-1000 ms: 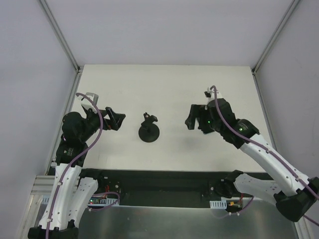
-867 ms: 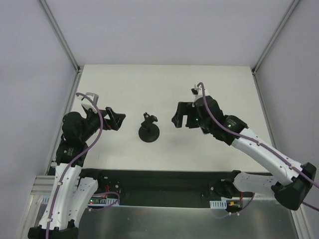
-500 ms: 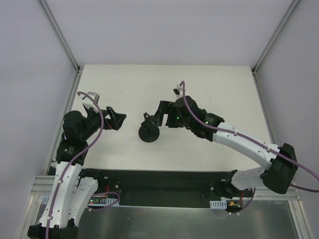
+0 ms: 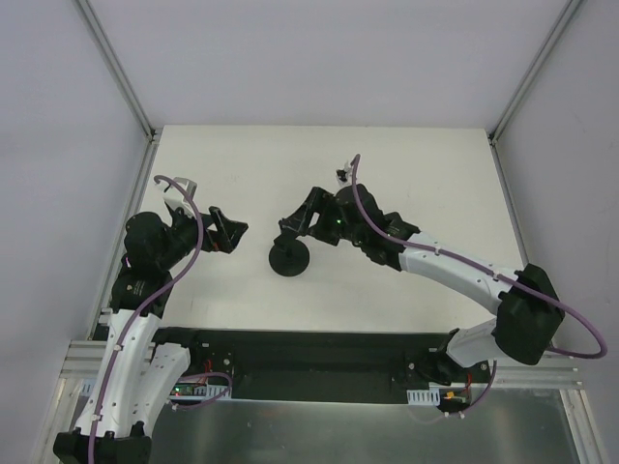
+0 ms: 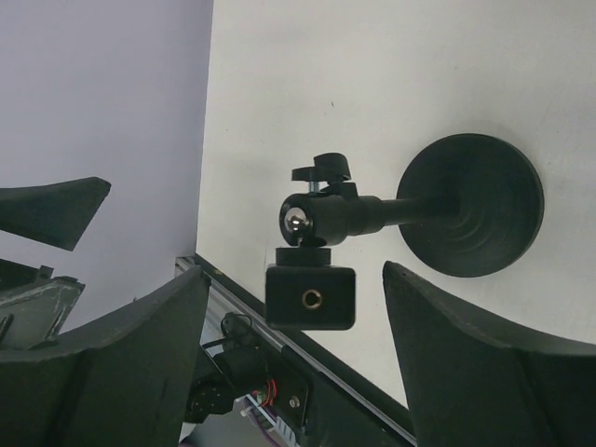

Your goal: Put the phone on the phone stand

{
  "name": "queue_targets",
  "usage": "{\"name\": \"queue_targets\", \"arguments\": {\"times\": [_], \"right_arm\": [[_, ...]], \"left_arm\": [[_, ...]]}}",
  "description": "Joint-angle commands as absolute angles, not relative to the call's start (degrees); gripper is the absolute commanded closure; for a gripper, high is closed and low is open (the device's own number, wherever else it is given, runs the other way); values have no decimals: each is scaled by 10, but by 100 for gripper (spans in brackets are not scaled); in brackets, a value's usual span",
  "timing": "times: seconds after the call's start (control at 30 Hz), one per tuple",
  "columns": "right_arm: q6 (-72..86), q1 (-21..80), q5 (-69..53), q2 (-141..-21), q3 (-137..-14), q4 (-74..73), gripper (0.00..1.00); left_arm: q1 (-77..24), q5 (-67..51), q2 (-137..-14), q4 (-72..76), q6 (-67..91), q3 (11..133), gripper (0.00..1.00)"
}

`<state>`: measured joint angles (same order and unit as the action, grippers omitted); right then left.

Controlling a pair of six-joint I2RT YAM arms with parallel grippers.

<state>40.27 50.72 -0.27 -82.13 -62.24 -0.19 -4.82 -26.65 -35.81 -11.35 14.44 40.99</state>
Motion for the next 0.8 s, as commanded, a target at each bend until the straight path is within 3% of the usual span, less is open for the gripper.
{"name": "queue_targets", "arguments": {"times": [0.0,0.2,0.33,0.43,0.6,0.77], "right_arm": [[446,491,-39,-826,-597,71,25],[482,468,-86,-833,-549,127,45],[503,453,-121,-840,-522,171,73],[510,447,-140,-839,-507,196,83],[533,429,-186,-856,-490,257,93],[584,421,-206,-869,-445,353,94]], "left_arm": [[-46,-289,-362,-84,155,416,1],[-46,-301,-367,-83,157,416,1],[-46,-308,-372,-78,162,414,1],[-46,-324,-382,-72,168,413,1],[-47,-366,-401,-60,184,413,1],[-47,-372,-406,-51,189,409,1]]}}
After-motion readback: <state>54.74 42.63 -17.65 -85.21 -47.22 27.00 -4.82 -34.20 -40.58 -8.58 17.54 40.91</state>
